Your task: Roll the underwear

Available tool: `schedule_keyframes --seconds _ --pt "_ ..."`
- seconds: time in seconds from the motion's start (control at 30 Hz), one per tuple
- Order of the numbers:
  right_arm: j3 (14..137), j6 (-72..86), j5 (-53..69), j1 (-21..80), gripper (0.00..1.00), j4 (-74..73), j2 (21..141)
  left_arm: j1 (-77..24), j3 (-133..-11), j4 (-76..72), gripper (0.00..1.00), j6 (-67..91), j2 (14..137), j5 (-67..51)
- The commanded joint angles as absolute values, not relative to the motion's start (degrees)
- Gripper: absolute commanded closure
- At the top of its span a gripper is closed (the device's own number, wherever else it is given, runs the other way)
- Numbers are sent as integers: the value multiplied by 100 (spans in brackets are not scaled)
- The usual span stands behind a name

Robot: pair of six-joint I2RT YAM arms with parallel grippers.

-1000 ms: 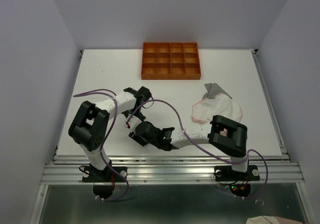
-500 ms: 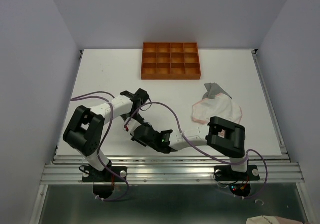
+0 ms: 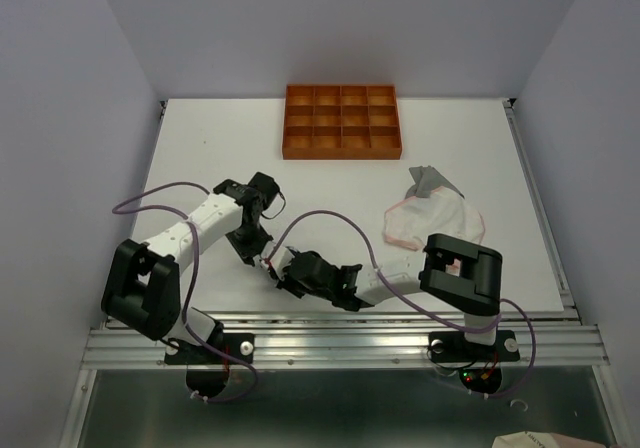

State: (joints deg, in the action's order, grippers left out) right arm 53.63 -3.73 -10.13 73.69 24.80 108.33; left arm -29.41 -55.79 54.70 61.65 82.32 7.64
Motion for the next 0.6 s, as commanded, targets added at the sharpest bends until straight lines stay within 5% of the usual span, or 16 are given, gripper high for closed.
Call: schedule_keyframes --seconds 0.0,0.4,0.57 --pt "5168 -475 -553 7348 99 2435 10775 -2628 -5993 5827 60 5783 8077 1054" --pt "5019 -571 -53 7286 99 2645 10644 -2610 -5926 4212 92 4826 8674 -462" --pt "4975 -580 228 7225 99 2698 10635 -2716 -5423 3569 95 4562 8771 -1335"
